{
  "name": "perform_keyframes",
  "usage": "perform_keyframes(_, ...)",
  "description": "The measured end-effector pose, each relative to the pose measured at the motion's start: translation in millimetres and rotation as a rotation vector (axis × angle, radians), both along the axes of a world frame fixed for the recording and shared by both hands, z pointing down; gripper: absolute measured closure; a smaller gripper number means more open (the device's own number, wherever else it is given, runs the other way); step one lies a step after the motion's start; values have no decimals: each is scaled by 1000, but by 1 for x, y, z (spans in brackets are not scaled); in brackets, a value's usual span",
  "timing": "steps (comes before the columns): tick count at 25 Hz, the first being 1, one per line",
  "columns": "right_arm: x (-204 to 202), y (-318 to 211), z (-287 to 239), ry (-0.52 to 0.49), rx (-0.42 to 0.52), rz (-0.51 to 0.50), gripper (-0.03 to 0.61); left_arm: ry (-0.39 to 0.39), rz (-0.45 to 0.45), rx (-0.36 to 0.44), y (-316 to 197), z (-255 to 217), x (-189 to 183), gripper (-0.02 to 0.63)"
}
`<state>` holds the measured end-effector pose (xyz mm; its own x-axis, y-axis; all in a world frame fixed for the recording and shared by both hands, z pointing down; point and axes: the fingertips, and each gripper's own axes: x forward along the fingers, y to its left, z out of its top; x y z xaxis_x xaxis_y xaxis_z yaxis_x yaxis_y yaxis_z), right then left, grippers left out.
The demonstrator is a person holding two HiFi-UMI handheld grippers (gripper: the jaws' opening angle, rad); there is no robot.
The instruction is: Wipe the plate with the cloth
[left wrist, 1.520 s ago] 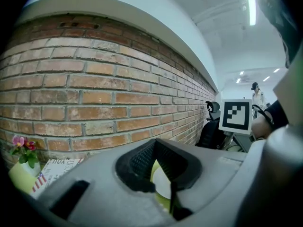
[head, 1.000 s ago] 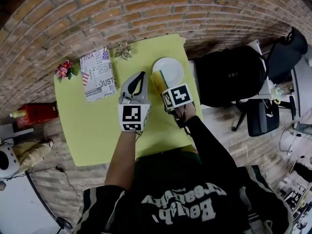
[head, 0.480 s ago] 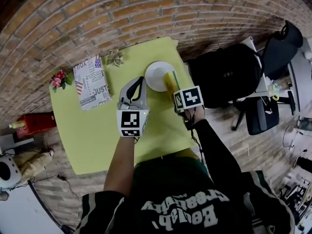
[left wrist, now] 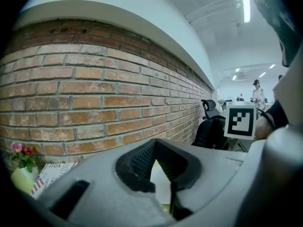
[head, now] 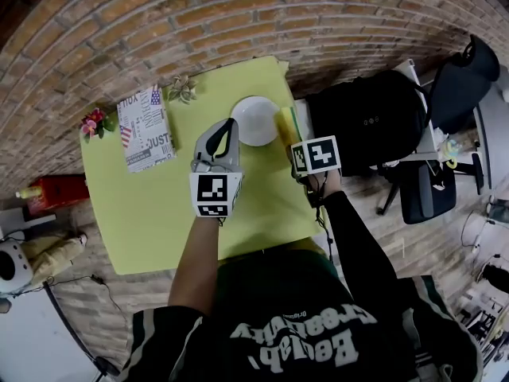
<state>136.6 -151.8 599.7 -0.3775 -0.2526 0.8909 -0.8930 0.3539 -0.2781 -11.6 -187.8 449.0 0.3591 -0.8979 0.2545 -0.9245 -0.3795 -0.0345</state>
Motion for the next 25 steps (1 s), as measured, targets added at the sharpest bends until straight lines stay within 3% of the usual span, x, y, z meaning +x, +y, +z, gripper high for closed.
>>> perform_keyframes(6, -49, 14, -4, -89, -14, -124, 442, -13, -39, 8, 4, -4, -2, 611)
perform_keyframes(14, -106, 39, 9, -109, -69, -206, 442, -3, -56, -3, 13, 2, -23, 611)
perform_keyframes(18, -102, 41, 12, -82, -74, -176, 441, 10, -43, -6, 18, 0, -29, 611)
perform_keyframes(25, -57, 36, 15, -15, -59, -51, 440, 36, 5, 4, 14, 1, -29, 611)
